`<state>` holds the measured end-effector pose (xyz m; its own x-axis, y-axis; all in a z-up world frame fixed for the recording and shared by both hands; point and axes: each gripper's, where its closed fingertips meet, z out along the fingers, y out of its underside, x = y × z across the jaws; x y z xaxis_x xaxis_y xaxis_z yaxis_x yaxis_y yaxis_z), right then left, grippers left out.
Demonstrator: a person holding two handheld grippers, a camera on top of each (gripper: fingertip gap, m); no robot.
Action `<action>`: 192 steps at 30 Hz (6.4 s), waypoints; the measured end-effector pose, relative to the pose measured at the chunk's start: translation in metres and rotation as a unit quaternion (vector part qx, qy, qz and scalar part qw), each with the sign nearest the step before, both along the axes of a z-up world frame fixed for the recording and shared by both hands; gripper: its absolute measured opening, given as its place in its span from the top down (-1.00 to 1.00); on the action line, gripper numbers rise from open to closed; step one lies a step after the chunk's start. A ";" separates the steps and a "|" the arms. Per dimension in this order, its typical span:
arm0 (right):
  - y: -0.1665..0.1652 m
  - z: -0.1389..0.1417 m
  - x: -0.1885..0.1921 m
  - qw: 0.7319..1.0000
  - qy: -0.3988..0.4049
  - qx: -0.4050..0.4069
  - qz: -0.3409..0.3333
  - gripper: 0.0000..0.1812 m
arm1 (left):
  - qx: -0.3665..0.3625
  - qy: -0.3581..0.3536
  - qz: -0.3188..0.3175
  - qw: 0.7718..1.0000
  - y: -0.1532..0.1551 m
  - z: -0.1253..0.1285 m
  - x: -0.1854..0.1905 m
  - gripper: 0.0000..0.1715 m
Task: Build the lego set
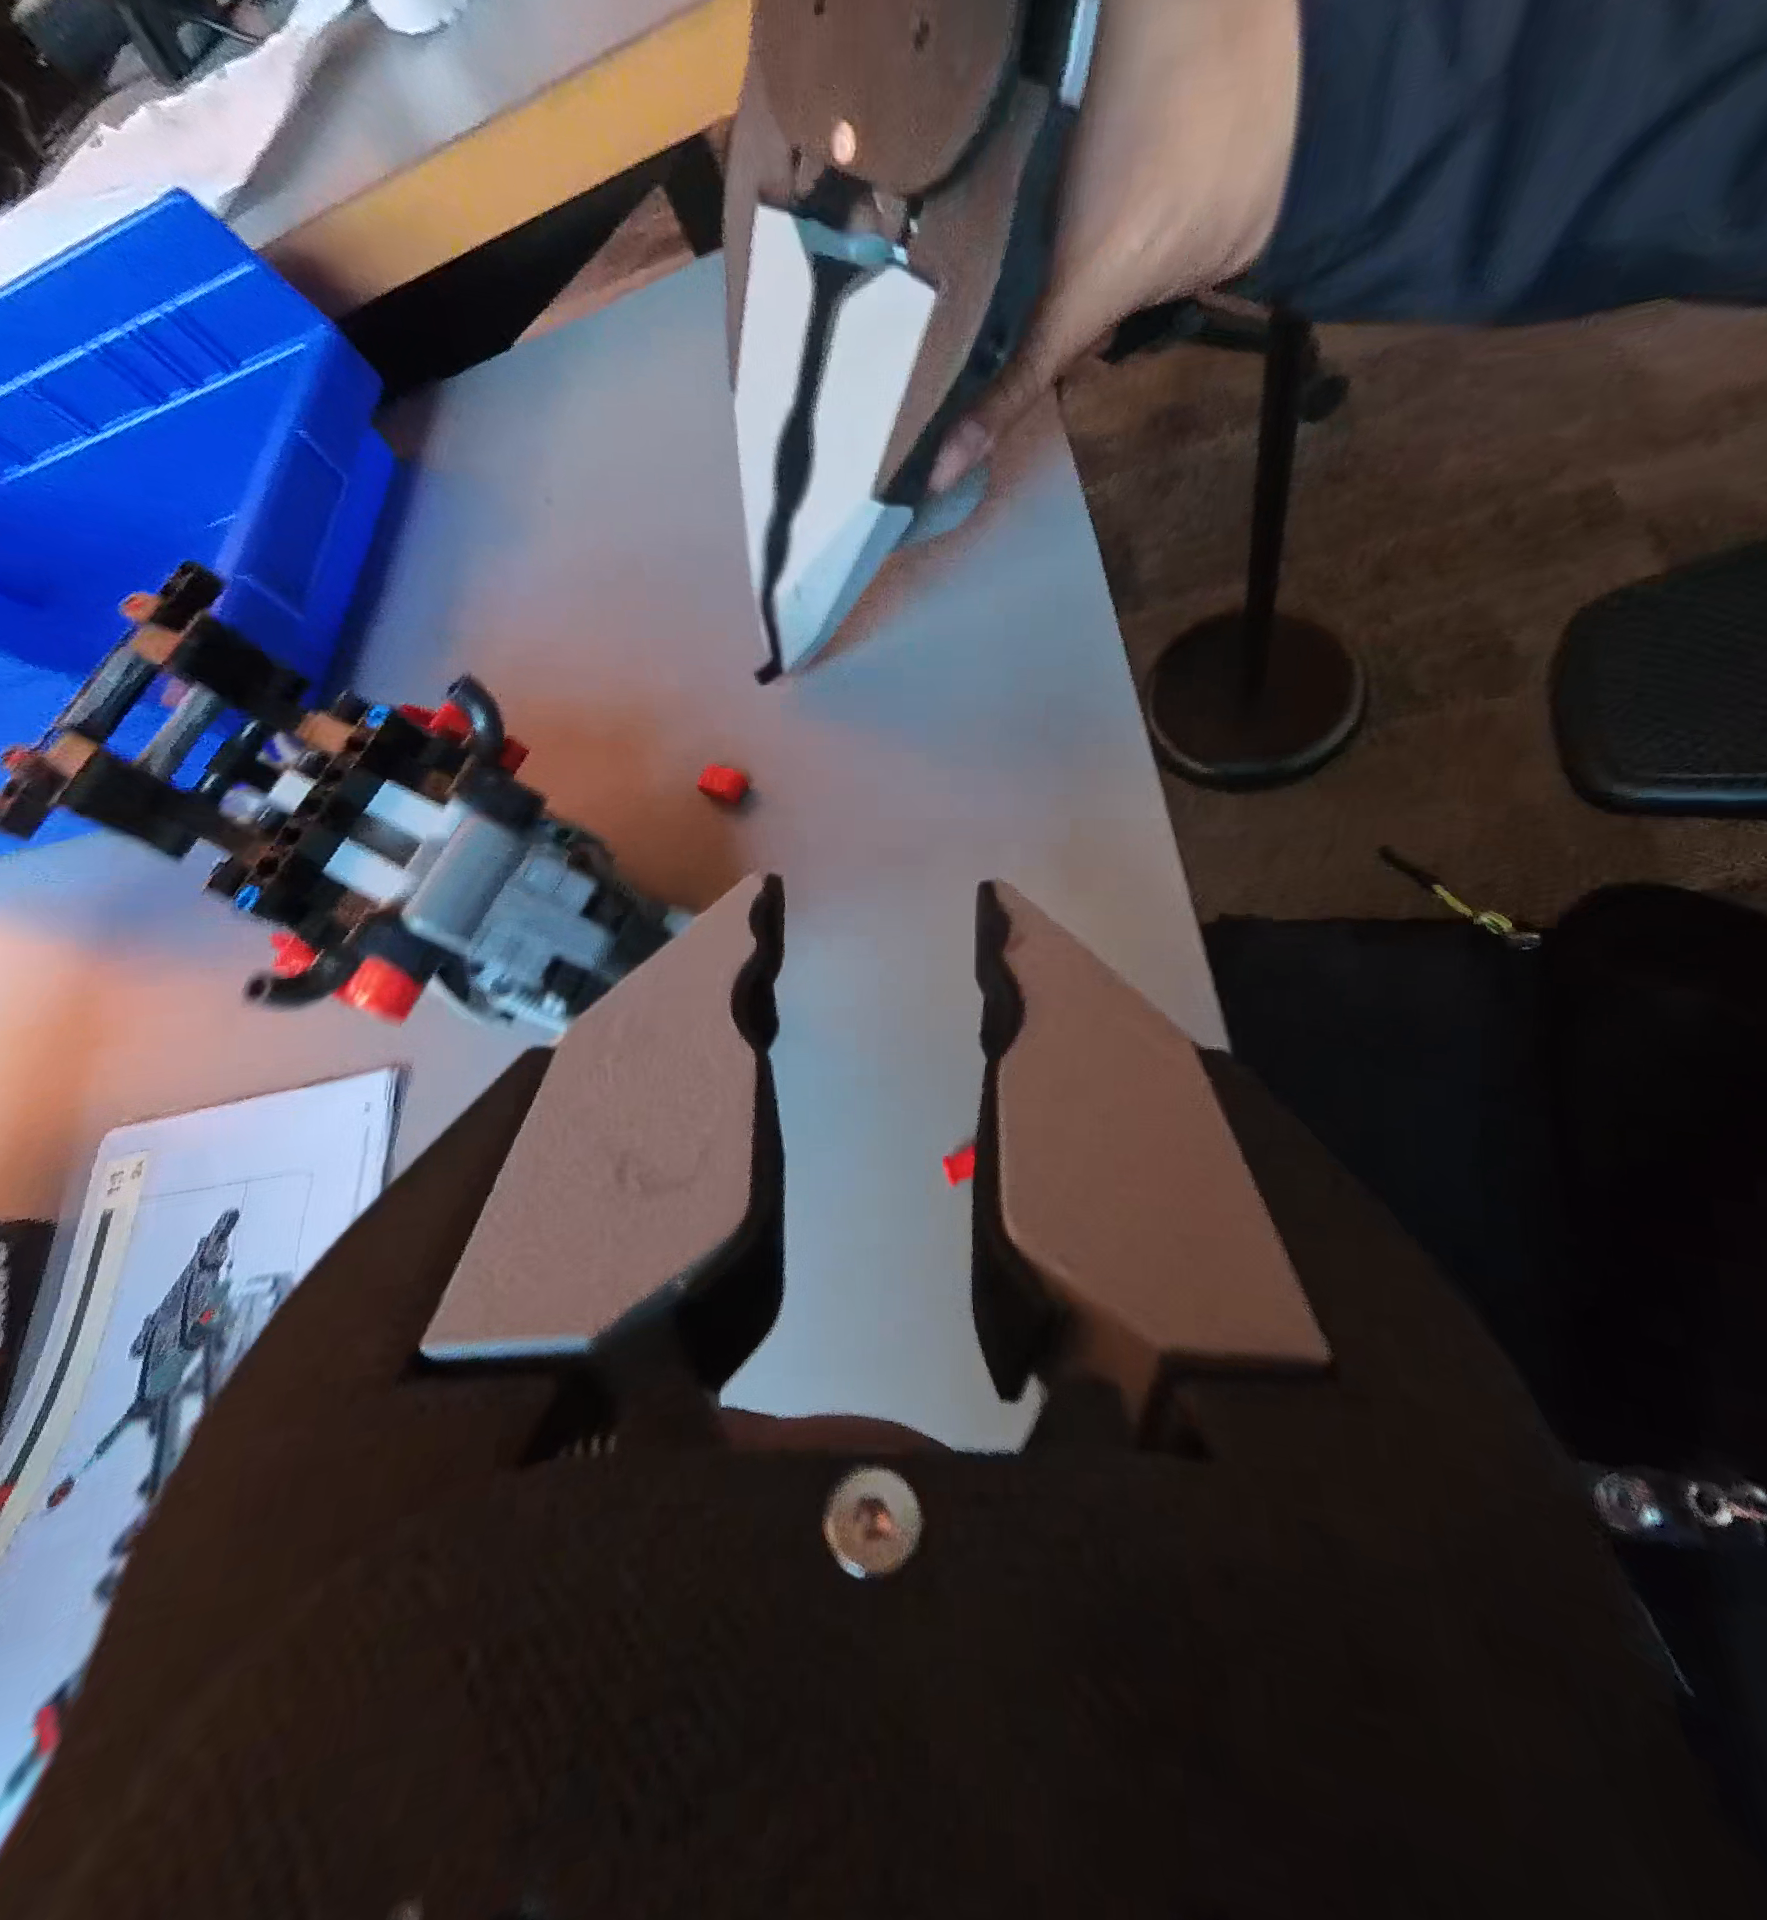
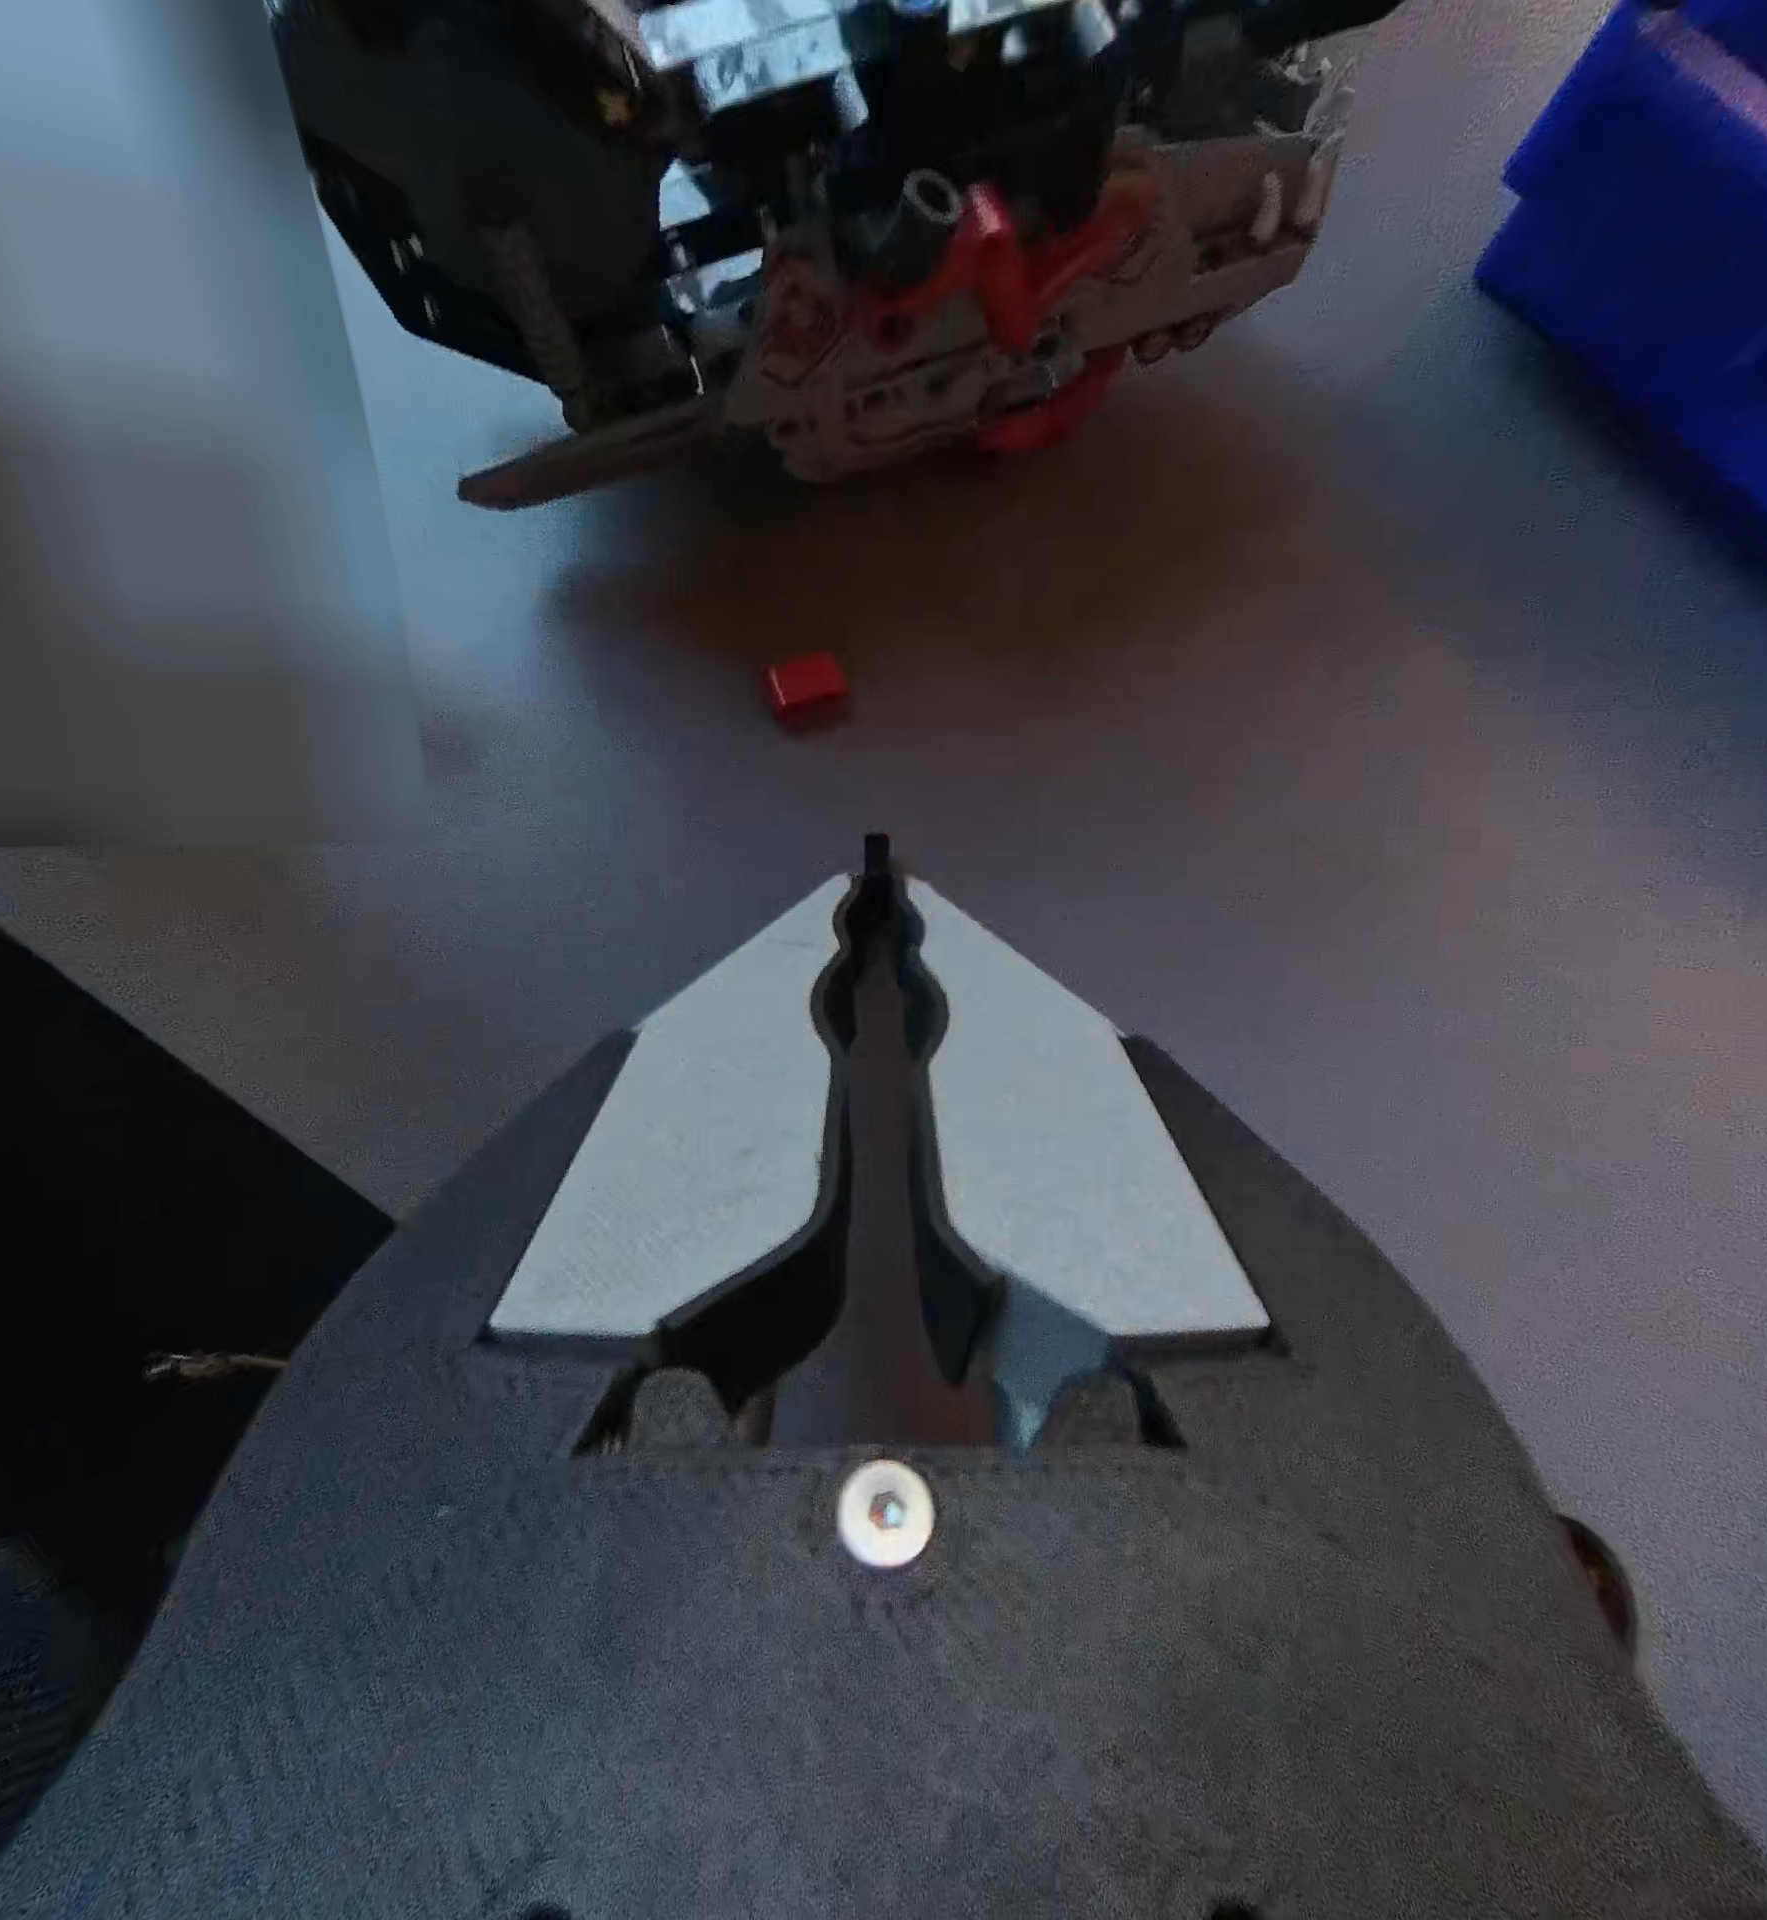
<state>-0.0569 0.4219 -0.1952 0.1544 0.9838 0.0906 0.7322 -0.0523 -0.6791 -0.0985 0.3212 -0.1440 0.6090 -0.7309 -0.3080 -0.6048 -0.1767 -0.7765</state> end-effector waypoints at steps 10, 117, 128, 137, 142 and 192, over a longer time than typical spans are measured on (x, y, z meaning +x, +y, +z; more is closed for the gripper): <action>-0.006 0.001 -0.004 0.998 0.000 -0.017 0.067 0.86 | 0.000 -0.040 0.057 0.998 -0.026 -0.005 -0.055 0.68; -0.007 0.004 0.005 0.989 0.053 -0.064 0.127 0.85 | -0.029 -0.115 0.061 0.991 -0.090 -0.007 -0.060 0.73; -0.006 0.019 -0.005 0.988 0.073 -0.046 0.126 0.84 | -0.025 -0.123 0.069 0.990 -0.092 -0.006 -0.072 0.73; -0.011 -0.002 -0.045 0.984 0.032 -0.018 0.172 0.84 | -0.029 -0.118 0.073 0.990 -0.090 -0.008 -0.072 0.73; -0.024 0.006 -0.044 0.983 0.039 -0.007 0.179 0.87 | -0.036 -0.117 0.086 0.989 -0.080 -0.010 -0.069 0.71; -0.197 0.049 -0.149 0.866 0.226 0.139 0.424 0.80 | -0.380 -0.235 -0.020 0.894 -0.098 -0.018 -0.101 0.92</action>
